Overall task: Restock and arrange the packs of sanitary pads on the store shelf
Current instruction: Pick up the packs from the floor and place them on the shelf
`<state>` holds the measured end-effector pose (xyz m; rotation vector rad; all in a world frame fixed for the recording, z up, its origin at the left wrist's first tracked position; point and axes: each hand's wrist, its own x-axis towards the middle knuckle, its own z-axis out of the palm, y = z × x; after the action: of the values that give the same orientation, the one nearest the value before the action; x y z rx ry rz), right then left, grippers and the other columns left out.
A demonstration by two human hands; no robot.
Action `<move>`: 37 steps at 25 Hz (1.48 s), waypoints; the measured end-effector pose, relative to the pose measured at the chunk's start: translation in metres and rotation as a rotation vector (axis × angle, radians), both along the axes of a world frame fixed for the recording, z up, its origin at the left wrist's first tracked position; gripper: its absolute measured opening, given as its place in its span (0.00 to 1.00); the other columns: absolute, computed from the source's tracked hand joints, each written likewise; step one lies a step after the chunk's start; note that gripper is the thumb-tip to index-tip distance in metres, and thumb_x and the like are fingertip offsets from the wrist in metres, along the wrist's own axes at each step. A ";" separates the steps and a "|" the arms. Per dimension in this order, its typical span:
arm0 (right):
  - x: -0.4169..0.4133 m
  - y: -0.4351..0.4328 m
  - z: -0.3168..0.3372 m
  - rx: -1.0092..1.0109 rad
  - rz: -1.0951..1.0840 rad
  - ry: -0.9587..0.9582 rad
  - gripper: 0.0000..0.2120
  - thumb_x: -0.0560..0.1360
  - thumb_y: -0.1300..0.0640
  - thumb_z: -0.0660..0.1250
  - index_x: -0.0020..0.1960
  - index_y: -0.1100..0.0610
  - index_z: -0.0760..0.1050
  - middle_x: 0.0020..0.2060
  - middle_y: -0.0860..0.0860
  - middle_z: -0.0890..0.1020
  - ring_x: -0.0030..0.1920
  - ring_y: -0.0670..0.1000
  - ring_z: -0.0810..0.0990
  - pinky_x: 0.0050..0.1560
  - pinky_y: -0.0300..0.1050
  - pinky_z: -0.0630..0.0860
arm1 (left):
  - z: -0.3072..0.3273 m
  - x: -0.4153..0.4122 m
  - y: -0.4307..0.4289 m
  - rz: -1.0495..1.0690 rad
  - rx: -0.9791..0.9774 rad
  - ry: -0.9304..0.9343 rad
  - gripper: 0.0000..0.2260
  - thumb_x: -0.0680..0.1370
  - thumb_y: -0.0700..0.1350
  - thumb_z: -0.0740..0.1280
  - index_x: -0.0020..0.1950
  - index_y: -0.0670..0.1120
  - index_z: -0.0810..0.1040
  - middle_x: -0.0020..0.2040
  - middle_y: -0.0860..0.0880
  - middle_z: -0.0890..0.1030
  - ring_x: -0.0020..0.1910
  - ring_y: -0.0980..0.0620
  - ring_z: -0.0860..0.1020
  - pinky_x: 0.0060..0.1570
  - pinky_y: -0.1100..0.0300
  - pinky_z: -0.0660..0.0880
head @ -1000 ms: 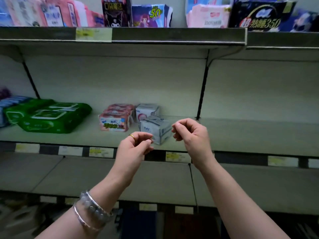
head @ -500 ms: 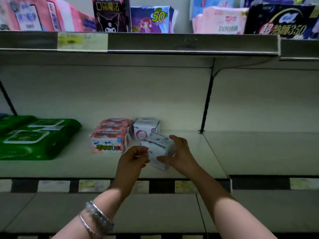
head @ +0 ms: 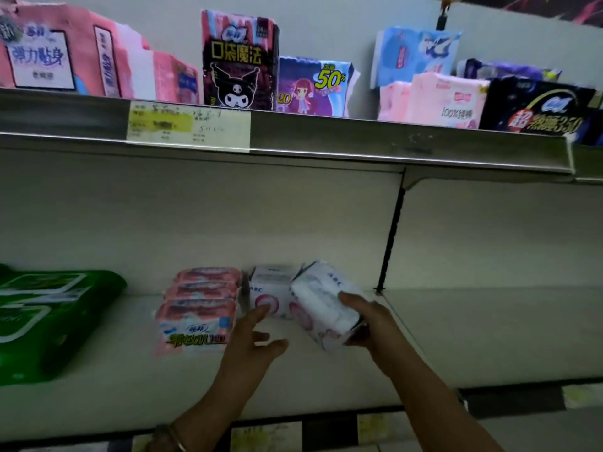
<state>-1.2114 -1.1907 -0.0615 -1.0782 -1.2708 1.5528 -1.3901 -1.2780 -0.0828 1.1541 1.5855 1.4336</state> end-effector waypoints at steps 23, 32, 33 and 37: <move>0.117 -0.091 -0.030 0.099 0.364 0.077 0.25 0.68 0.48 0.71 0.63 0.54 0.72 0.52 0.54 0.83 0.49 0.56 0.83 0.46 0.51 0.79 | -0.008 0.139 -0.104 0.165 0.202 -0.504 0.22 0.62 0.39 0.76 0.54 0.40 0.76 0.45 0.41 0.83 0.41 0.50 0.83 0.37 0.61 0.79; 0.115 -0.139 -0.026 0.127 0.363 0.134 0.18 0.66 0.54 0.67 0.55 0.55 0.75 0.45 0.52 0.84 0.44 0.50 0.82 0.40 0.43 0.77 | -0.016 0.137 -0.159 0.121 0.147 -0.451 0.31 0.55 0.53 0.74 0.54 0.43 0.71 0.48 0.46 0.83 0.47 0.50 0.81 0.51 0.51 0.78; 0.110 -0.147 -0.025 0.125 0.361 0.131 0.18 0.66 0.54 0.67 0.55 0.55 0.75 0.45 0.51 0.84 0.44 0.50 0.82 0.40 0.44 0.77 | -0.016 0.132 -0.168 0.114 0.145 -0.450 0.32 0.55 0.53 0.74 0.55 0.43 0.71 0.49 0.46 0.83 0.48 0.49 0.81 0.51 0.52 0.78; 0.073 -0.188 -0.027 0.125 0.348 0.099 0.20 0.64 0.53 0.69 0.55 0.55 0.76 0.46 0.50 0.83 0.44 0.48 0.82 0.41 0.43 0.76 | -0.020 0.096 -0.212 0.095 0.124 -0.457 0.33 0.56 0.53 0.74 0.56 0.44 0.71 0.51 0.46 0.83 0.50 0.50 0.81 0.51 0.55 0.77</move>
<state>-1.1382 -1.3784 -0.0883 -0.7181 -1.5235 1.7305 -1.2946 -1.4897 -0.1028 0.7506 1.2562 1.7308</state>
